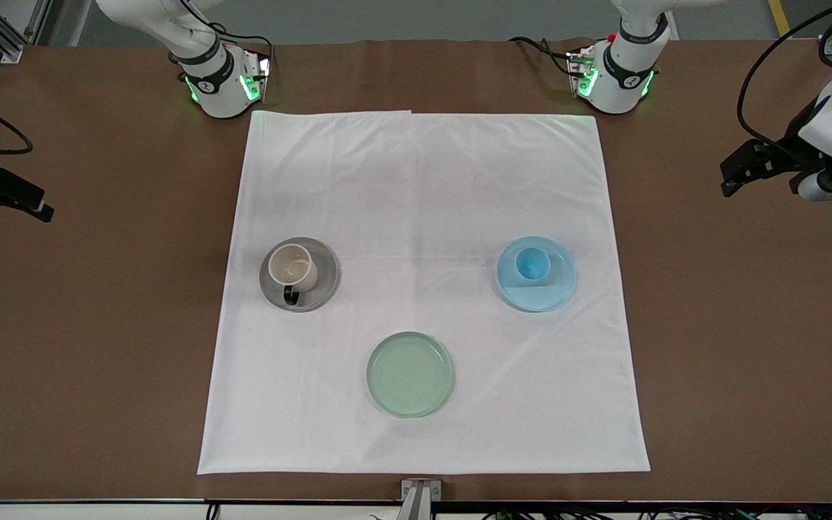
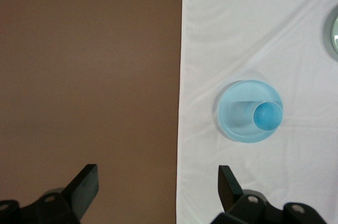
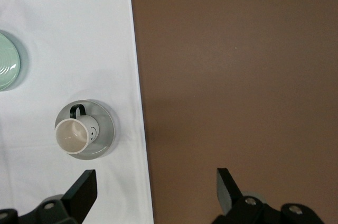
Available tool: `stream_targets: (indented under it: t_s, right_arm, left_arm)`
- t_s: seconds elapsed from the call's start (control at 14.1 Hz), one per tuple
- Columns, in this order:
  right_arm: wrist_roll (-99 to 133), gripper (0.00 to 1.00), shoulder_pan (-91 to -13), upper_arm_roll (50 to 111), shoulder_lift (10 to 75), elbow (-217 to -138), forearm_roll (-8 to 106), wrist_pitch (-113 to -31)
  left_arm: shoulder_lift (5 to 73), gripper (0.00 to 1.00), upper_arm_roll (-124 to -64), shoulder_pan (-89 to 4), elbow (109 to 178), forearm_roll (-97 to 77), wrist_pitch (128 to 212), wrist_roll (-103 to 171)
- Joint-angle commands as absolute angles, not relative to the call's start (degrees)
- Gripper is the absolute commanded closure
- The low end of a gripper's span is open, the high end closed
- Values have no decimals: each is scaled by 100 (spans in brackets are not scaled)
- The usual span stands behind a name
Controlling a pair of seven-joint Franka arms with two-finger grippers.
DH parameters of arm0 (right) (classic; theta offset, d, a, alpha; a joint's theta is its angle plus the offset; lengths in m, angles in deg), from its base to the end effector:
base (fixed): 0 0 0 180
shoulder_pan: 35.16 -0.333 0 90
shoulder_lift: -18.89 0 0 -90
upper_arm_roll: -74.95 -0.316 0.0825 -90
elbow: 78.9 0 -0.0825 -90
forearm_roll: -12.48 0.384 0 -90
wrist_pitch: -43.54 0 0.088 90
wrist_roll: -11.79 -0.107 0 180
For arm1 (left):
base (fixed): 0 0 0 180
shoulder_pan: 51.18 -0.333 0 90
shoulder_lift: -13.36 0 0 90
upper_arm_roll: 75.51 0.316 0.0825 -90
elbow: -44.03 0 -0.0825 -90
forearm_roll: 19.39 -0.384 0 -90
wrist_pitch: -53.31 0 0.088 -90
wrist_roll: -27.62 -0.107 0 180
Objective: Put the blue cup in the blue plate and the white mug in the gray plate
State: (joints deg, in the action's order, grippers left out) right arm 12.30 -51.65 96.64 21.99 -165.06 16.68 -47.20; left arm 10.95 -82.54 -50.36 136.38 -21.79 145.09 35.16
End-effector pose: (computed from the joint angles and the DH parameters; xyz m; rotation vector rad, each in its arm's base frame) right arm 0.5709 -0.0379 0.6291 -3.0869 0.1250 -0.0498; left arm 0.5398 -0.0715 0.6309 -3.0987 0.0093 -0.0586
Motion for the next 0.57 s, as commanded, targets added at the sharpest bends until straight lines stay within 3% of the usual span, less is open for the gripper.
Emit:
stream_targets:
  t_s: [0.0,0.28,0.5]
  right_arm:
    - [1144,0,-5159,9657,2223,-16389,1767,-4628]
    - [1162,0,-4871,9457,2231,-16398,1767,-4619]
    - [1171,0,-3266,7782,2214,-16389,1749,-4619]
  left_arm:
    - [985,0,-8333,-5022,13614,-2062,14287,3482]
    - [993,0,-8334,-5048,13597,-2062,14260,3456]
    - [1020,0,-8272,-5074,13562,-2053,14260,3404]
